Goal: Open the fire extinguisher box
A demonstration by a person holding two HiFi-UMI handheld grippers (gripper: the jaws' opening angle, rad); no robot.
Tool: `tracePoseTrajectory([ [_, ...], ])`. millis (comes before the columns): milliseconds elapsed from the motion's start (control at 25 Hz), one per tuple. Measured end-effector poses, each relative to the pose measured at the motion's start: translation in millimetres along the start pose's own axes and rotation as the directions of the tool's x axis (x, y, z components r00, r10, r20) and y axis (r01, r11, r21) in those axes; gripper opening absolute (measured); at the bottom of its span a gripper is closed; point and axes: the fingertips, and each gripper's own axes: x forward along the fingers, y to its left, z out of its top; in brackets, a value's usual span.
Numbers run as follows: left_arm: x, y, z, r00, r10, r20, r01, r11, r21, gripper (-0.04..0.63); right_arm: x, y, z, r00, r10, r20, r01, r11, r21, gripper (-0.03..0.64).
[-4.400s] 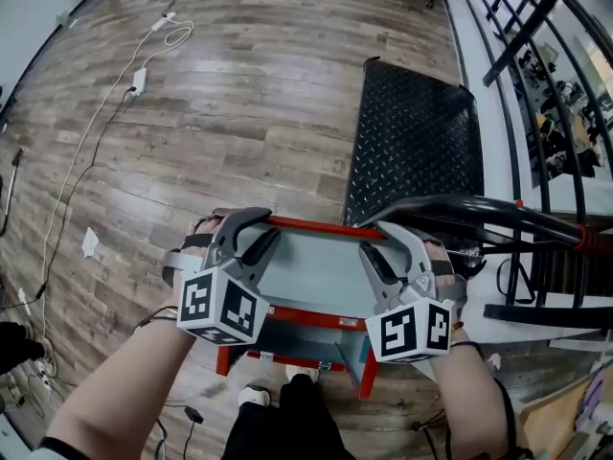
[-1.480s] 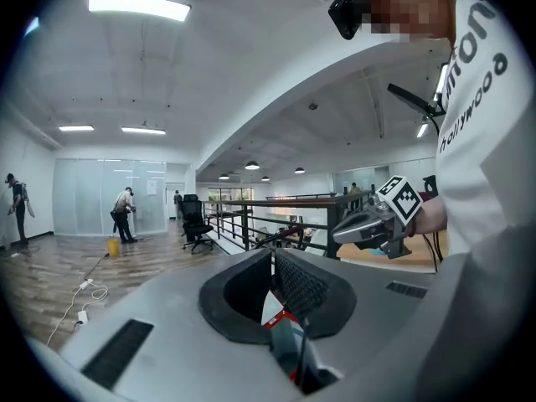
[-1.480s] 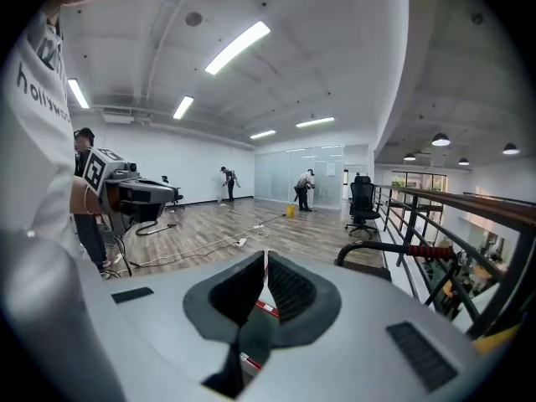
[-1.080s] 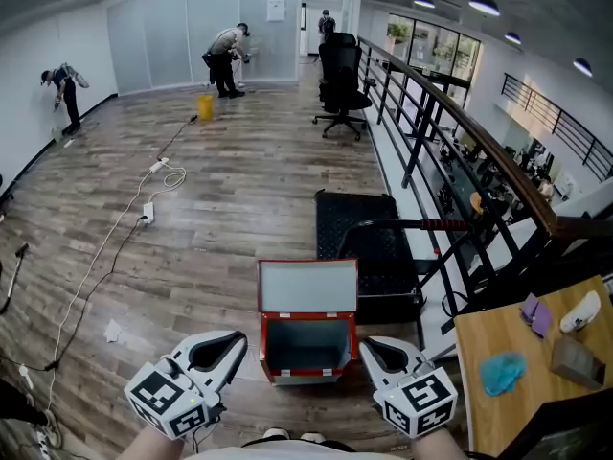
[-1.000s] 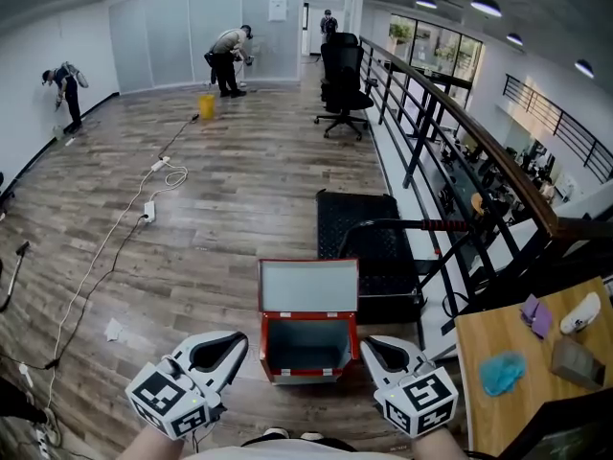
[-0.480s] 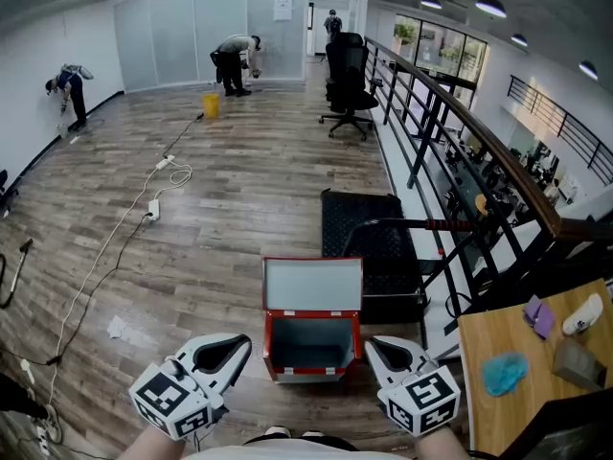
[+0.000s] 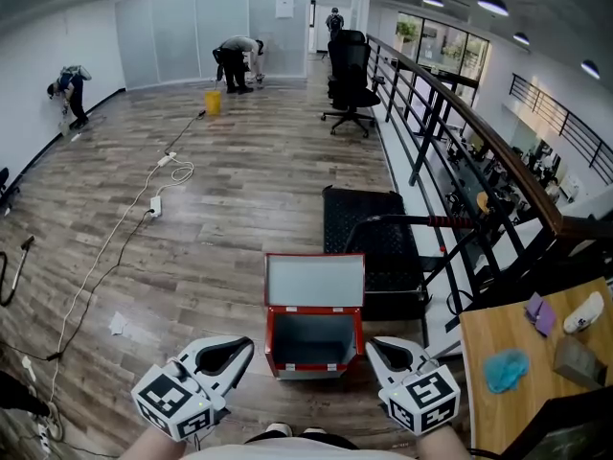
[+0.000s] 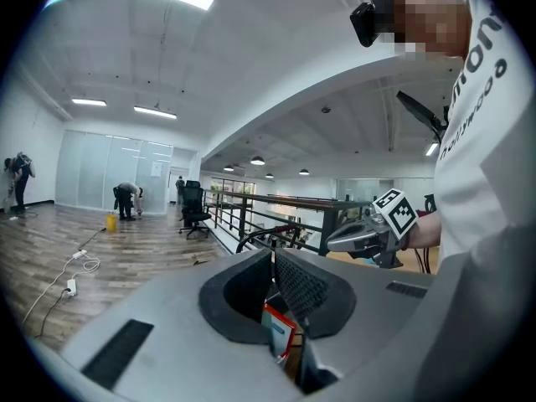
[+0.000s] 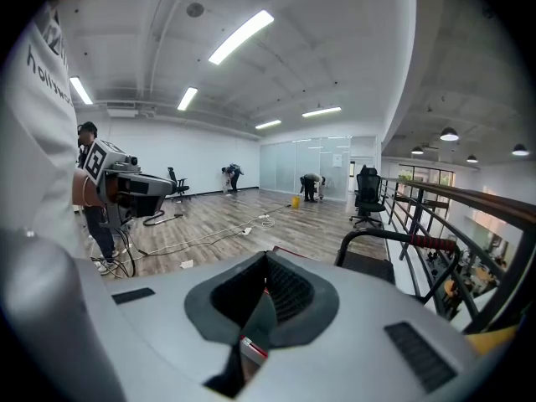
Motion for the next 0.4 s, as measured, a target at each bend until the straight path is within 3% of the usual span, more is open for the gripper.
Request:
tracePoseTrajectory([
  [400, -3.7, -3.5, -4.9, 1.0, -0.004, -0.01, 0.004, 1.0, -0.008, 0.015, -0.5, 3.5, -4.6, 1.0, 0.005, -0.012, -0.005, 1.0, -0.002, 0.009],
])
